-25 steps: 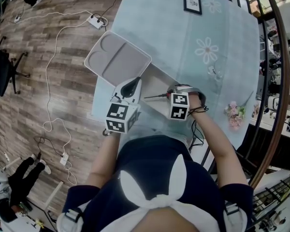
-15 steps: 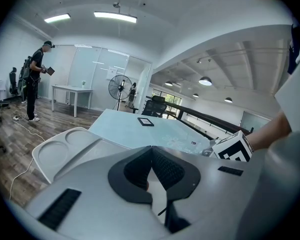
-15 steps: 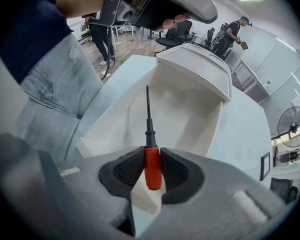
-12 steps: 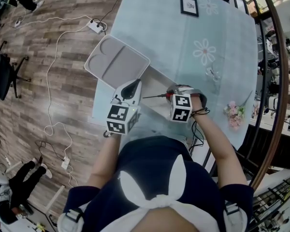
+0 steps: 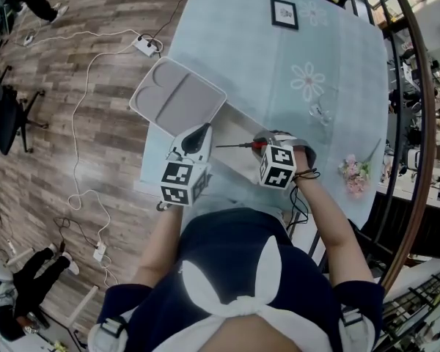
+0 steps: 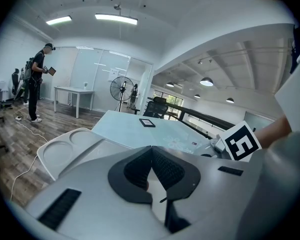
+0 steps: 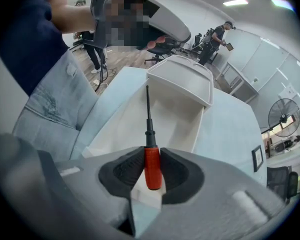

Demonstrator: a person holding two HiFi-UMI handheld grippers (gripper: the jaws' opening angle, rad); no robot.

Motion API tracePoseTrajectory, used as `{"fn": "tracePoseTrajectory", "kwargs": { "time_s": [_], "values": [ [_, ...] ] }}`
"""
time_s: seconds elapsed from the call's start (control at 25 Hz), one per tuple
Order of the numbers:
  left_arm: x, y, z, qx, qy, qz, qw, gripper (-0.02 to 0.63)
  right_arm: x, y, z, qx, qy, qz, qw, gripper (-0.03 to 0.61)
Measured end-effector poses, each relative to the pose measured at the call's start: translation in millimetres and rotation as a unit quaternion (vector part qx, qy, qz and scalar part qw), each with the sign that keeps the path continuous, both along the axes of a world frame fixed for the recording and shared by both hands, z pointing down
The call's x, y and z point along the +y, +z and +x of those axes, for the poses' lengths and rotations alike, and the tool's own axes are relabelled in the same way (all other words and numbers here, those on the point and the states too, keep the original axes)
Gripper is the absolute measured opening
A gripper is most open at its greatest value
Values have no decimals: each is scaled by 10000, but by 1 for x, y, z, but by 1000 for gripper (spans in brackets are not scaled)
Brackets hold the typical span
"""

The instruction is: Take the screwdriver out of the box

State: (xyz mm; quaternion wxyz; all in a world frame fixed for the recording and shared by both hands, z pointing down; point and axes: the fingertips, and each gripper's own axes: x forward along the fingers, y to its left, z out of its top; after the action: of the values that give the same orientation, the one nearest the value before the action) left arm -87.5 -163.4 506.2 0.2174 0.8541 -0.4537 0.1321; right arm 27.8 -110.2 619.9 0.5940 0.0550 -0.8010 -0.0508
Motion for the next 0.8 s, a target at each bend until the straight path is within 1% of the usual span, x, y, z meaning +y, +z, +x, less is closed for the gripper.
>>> {"fn": "tracePoseTrajectory", "kwargs": {
  "time_s": [0.28,0.52,0.64,0.8],
  "values": [
    [1,-2,-9,-32,-133,6,9999,17,-8,-19,-1,-302,402,100,9987,95],
    [4,-2,-10,-60,-175,11,9998,17,-14,-34,0,-646,852,122,9942,95],
    [4,-3,-7,-69,-158,12,9999,17,-21,-44,-1,-969,1185,51,9882,94],
    [-1,-10,-6,-47,-284,49,9996,17,-28,-57,-2,-1456,1662,-63,9753,95]
  ]
}}
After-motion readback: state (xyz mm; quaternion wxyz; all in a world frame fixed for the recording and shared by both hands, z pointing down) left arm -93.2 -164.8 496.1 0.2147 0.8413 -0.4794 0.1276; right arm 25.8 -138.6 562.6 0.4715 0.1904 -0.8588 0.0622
